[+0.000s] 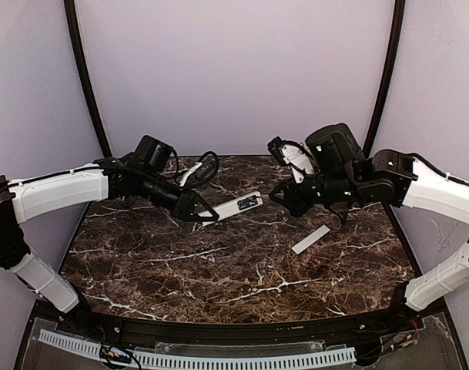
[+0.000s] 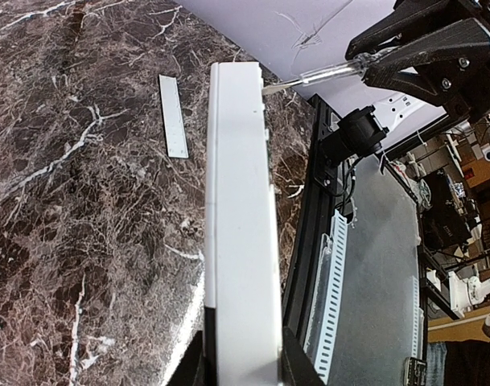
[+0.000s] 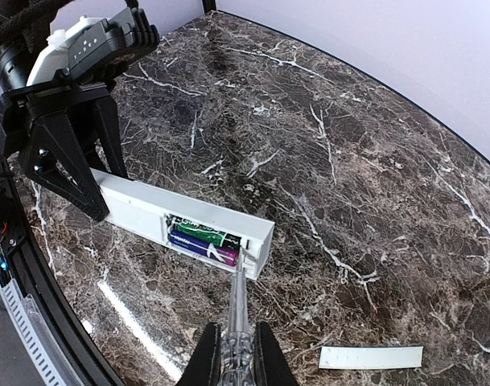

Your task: Unload the batteries from the remote control

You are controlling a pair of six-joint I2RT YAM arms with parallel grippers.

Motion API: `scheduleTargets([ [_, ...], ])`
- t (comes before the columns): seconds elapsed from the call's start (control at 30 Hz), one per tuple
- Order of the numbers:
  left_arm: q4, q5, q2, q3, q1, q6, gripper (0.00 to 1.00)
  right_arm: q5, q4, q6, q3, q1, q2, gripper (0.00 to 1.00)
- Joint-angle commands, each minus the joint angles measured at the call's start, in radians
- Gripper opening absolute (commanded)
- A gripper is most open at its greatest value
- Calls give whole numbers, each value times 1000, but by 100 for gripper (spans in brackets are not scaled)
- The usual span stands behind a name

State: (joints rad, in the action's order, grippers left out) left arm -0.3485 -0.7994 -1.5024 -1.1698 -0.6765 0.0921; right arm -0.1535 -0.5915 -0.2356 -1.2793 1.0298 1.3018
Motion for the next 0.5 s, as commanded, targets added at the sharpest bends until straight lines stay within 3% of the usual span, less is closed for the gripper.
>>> scheduleTargets([
  [0.0,24,-67,16,3,-12,-24,0,15,12,32,-22,15,26,0],
  [0.47,-39,-21,-8,-15,-17,-84,0,132,103,70,76,16,-36,0],
])
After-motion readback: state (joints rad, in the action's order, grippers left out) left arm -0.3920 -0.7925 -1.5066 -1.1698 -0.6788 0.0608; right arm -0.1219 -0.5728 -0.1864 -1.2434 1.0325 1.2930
